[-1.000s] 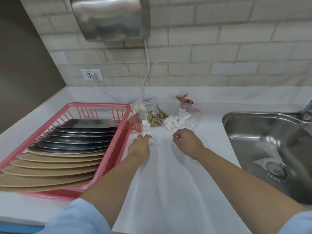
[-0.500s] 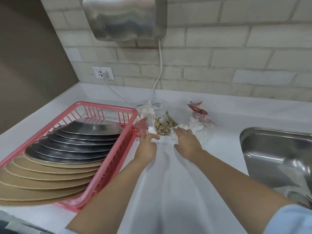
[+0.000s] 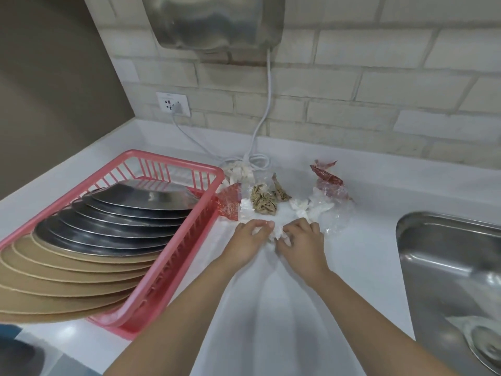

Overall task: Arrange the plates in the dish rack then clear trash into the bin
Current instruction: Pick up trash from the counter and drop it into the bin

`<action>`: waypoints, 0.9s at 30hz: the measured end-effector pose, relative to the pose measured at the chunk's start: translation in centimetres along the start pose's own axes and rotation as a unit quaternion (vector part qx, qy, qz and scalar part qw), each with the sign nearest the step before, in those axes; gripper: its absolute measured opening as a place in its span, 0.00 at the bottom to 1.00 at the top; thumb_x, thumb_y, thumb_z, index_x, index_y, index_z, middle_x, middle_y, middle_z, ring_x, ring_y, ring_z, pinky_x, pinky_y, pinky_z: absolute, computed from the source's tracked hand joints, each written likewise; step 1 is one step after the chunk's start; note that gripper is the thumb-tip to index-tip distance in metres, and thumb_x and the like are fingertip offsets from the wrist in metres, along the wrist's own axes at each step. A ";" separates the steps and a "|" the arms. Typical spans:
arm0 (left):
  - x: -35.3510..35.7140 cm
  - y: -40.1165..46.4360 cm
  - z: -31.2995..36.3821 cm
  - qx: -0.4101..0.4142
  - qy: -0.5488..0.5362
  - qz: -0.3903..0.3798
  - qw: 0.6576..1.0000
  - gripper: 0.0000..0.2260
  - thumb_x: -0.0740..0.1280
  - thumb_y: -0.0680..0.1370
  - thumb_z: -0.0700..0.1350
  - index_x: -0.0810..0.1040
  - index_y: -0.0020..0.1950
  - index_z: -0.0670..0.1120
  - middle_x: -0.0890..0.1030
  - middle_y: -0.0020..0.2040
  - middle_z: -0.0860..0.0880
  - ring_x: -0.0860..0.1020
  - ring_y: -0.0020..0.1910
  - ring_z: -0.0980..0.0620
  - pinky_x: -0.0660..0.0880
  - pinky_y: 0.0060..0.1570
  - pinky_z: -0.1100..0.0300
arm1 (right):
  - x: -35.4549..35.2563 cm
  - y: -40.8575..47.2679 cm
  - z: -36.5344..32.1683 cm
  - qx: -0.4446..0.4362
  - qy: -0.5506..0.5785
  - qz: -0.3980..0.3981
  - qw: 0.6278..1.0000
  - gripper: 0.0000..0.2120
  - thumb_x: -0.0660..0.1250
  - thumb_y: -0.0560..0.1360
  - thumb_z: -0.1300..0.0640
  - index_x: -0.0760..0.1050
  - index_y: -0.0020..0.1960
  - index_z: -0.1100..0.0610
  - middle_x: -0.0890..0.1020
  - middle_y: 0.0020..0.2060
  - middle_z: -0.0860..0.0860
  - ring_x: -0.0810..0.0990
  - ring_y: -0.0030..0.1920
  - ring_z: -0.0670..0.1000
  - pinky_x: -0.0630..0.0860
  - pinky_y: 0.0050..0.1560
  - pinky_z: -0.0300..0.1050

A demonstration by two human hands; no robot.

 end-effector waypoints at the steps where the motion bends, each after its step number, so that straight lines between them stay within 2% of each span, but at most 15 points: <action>1: 0.4 0.0 0.1 0.000 -0.015 -0.013 1.000 0.26 0.64 0.67 0.75 0.78 0.56 0.59 0.79 0.56 0.52 0.79 0.54 0.51 0.75 0.56 0.54 | -0.1 -0.1 -0.3 0.001 0.034 0.004 0.999 0.06 0.70 0.72 0.55 0.80 0.48 0.55 0.76 0.46 0.47 0.67 0.48 0.51 0.63 0.47 0.44; 4: 0.5 -0.2 0.6 -0.016 -0.055 -0.005 0.998 0.22 0.68 0.75 0.63 0.74 0.60 0.48 0.79 0.45 0.50 0.77 0.40 0.52 0.72 0.44 0.60 | -0.3 -0.6 -1.4 0.054 0.198 -0.029 0.978 0.05 0.70 0.73 0.59 0.77 0.48 0.56 0.76 0.40 0.50 0.72 0.43 0.52 0.69 0.43 0.40; 6: 0.2 -0.3 0.9 -0.020 -0.066 0.013 0.998 0.21 0.67 0.78 0.58 0.73 0.62 0.45 0.78 0.37 0.49 0.75 0.32 0.52 0.72 0.34 0.65 | -0.5 -1.3 -2.2 0.109 0.315 -0.054 0.941 0.15 0.71 0.72 0.59 0.74 0.57 0.51 0.76 0.44 0.48 0.75 0.40 0.46 0.71 0.41 0.33; 7: 0.1 -0.4 1.1 -0.019 -0.071 0.015 0.997 0.19 0.67 0.78 0.57 0.74 0.61 0.44 0.78 0.34 0.49 0.74 0.30 0.53 0.70 0.30 0.68 | -0.6 -1.6 -2.7 0.115 0.354 -0.066 0.926 0.21 0.72 0.72 0.60 0.71 0.62 0.48 0.75 0.47 0.46 0.75 0.42 0.43 0.72 0.42 0.30; 9: -0.1 -0.7 1.4 -0.020 -0.082 0.010 0.996 0.16 0.67 0.78 0.57 0.76 0.48 0.44 0.76 0.31 0.49 0.73 0.29 0.54 0.67 0.27 0.69 | -0.5 -2.0 -3.6 0.081 0.384 -0.101 0.914 0.30 0.72 0.72 0.61 0.66 0.70 0.44 0.72 0.57 0.42 0.75 0.51 0.38 0.72 0.47 0.27; 10: -0.3 -0.9 1.5 -0.024 -0.082 0.004 0.996 0.17 0.67 0.78 0.57 0.74 0.42 0.44 0.76 0.30 0.49 0.73 0.29 0.53 0.67 0.27 0.68 | -0.6 -2.1 -4.0 0.053 0.378 -0.119 0.917 0.31 0.71 0.73 0.61 0.65 0.71 0.43 0.71 0.60 0.41 0.72 0.57 0.35 0.70 0.50 0.25; 12: -0.6 -1.4 1.6 -0.035 -0.075 -0.006 0.997 0.18 0.65 0.79 0.57 0.73 0.37 0.44 0.75 0.31 0.48 0.73 0.28 0.52 0.65 0.25 0.67 | -0.7 -2.0 -4.2 0.025 0.360 -0.131 0.923 0.25 0.68 0.77 0.60 0.69 0.70 0.42 0.73 0.63 0.40 0.69 0.62 0.33 0.67 0.56 0.24; 15: -0.8 -2.3 1.5 -0.052 -0.073 -0.029 0.996 0.19 0.62 0.81 0.57 0.80 0.45 0.42 0.76 0.33 0.47 0.72 0.26 0.53 0.64 0.24 0.66 | -0.7 -1.7 -3.3 0.066 0.344 -0.123 0.929 0.16 0.65 0.79 0.59 0.76 0.63 0.45 0.79 0.60 0.44 0.76 0.60 0.44 0.71 0.61 0.38; 16: -1.0 -2.7 1.4 -0.056 -0.071 -0.026 0.996 0.19 0.60 0.81 0.58 0.80 0.48 0.43 0.77 0.33 0.47 0.72 0.26 0.54 0.64 0.25 0.65 | -0.8 -1.7 -3.1 0.071 0.326 -0.114 0.936 0.15 0.64 0.78 0.61 0.78 0.61 0.47 0.79 0.58 0.45 0.77 0.58 0.45 0.72 0.59 0.38; 19: -1.6 -3.4 1.0 -0.065 -0.080 0.012 0.995 0.19 0.58 0.82 0.58 0.80 0.54 0.46 0.76 0.34 0.51 0.70 0.27 0.55 0.65 0.27 0.65 | -1.7 -1.3 -2.1 0.111 0.285 -0.044 0.951 0.13 0.58 0.78 0.64 0.79 0.52 0.52 0.77 0.53 0.48 0.76 0.49 0.43 0.69 0.48 0.29; 21: -2.0 -4.0 0.9 -0.067 -0.095 0.034 0.993 0.19 0.57 0.82 0.58 0.79 0.54 0.44 0.74 0.37 0.52 0.70 0.31 0.54 0.65 0.30 0.64 | -2.7 -0.6 -1.0 0.168 0.245 0.003 0.955 0.10 0.56 0.79 0.59 0.77 0.50 0.54 0.77 0.45 0.48 0.77 0.46 0.49 0.72 0.45 0.40; 23: -2.5 -4.5 0.5 -0.058 -0.087 0.055 0.993 0.18 0.57 0.83 0.57 0.79 0.51 0.46 0.73 0.39 0.53 0.71 0.36 0.54 0.66 0.36 0.60 | -3.5 0.2 -0.1 0.191 0.120 -0.004 0.974 0.10 0.57 0.79 0.51 0.75 0.56 0.50 0.78 0.39 0.47 0.78 0.42 0.54 0.72 0.41 0.45; 24: -2.8 -4.7 0.4 -0.050 -0.081 0.065 0.993 0.17 0.56 0.83 0.57 0.79 0.49 0.48 0.73 0.40 0.53 0.72 0.39 0.53 0.67 0.40 0.59 | -3.7 0.5 0.2 0.188 0.051 -0.026 0.981 0.13 0.58 0.79 0.49 0.73 0.62 0.47 0.79 0.41 0.48 0.78 0.42 0.55 0.71 0.41 0.44; 27: -3.3 -5.1 0.1 -0.038 -0.084 0.088 0.992 0.16 0.56 0.83 0.55 0.78 0.44 0.50 0.72 0.40 0.52 0.72 0.40 0.53 0.68 0.45 0.57 | -3.2 1.6 1.5 0.168 -0.079 -0.106 0.977 0.23 0.56 0.79 0.47 0.62 0.74 0.45 0.82 0.52 0.51 0.82 0.45 0.57 0.74 0.46 0.44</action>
Point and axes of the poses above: each hand's wrist, its own y-axis towards the middle knuckle, its own x-axis out of the palm, z = x × y, the point moved 5 cm from there along y, towards the middle knuckle
